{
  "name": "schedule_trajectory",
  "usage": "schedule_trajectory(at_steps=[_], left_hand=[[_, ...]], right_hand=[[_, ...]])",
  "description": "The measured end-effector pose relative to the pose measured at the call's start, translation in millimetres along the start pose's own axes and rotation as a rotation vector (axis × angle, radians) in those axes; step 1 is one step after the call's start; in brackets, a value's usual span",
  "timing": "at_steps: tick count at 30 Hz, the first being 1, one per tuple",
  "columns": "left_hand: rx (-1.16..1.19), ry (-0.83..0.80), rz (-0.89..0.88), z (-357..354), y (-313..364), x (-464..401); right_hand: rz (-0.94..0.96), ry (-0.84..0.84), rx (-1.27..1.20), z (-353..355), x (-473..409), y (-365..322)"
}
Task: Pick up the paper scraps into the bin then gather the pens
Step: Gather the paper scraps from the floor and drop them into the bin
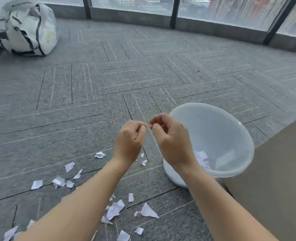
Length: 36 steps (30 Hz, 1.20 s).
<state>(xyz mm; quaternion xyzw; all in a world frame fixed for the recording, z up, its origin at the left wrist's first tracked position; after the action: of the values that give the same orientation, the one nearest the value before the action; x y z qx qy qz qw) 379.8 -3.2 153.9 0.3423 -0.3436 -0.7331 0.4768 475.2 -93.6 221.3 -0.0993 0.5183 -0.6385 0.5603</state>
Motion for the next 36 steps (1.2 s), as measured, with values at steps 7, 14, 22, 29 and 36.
schedule_trajectory(at_steps=[7,14,22,29,36], left_hand=[[-0.513,-0.162,0.456,62,-191,88],[-0.705,-0.201,0.779,93,-271,151],[-0.332,-0.274,0.364,86,-267,167],[-0.503,0.280,0.556,127,-286,167],[-0.661,0.291,1.137,163,-324,177]], right_hand=[[-0.024,-0.699,0.275,-152,90,78],[0.039,-1.062,0.425,-215,148,132],[0.366,-0.980,0.164,-235,166,131],[0.337,-0.897,0.316,-279,109,123],[0.428,-1.186,0.505,-371,83,99]])
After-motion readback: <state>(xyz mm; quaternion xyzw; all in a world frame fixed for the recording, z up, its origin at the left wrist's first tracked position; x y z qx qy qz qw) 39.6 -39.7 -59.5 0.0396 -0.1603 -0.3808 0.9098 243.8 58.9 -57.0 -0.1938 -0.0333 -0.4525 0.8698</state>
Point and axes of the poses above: each hand's wrist, its own x-axis away from the middle knuckle, its own z-axis out of the back of the hand, y = z × x, the point moved 1 cm from there along -x, towards the middle knuckle, and after that the axes turned 12 degrees about z, right-handed, at the moved point
